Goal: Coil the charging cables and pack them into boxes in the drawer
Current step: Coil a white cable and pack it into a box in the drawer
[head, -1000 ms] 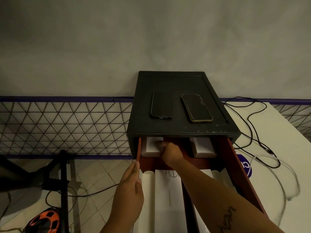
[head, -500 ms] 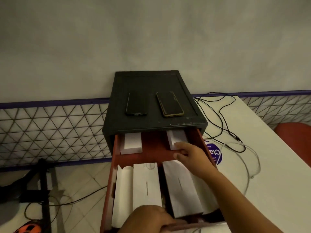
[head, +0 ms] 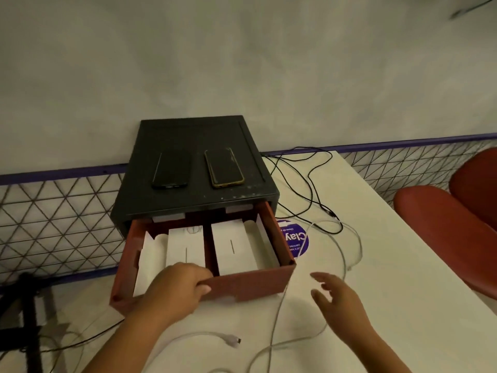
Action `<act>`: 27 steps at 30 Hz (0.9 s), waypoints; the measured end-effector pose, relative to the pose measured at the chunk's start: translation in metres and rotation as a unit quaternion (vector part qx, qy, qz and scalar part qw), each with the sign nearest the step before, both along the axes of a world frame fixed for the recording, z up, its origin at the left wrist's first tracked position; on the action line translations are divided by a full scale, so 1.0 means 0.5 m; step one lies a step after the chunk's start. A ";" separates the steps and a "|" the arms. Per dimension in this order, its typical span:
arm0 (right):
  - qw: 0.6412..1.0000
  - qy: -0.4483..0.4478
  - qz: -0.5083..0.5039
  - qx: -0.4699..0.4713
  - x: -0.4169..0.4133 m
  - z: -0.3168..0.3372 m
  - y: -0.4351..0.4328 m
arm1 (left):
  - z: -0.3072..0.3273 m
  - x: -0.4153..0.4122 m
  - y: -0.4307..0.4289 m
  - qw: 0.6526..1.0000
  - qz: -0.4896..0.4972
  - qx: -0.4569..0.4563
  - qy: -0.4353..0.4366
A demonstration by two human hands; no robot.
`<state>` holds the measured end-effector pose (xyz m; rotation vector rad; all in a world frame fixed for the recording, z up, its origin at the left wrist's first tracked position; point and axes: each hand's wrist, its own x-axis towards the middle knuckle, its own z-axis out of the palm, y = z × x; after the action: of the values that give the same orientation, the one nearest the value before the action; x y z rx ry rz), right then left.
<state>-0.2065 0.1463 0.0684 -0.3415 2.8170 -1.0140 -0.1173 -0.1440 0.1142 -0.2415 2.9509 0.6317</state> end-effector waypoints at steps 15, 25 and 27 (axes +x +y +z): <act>0.943 0.027 0.269 0.196 0.050 -0.126 0.034 | 0.001 -0.144 -0.011 0.971 0.174 -0.162 0.026; 0.988 0.049 0.144 0.028 -0.002 -0.048 0.047 | -0.079 -0.141 0.094 0.956 0.026 -0.138 0.256; 0.991 0.047 0.128 -0.017 -0.024 -0.007 0.036 | -0.076 -0.130 0.163 0.982 0.022 0.093 0.160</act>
<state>-0.2186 0.1645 0.0650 -0.7511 2.7449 -1.0142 -0.1823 -0.0624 0.0760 -0.2051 3.1650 1.0350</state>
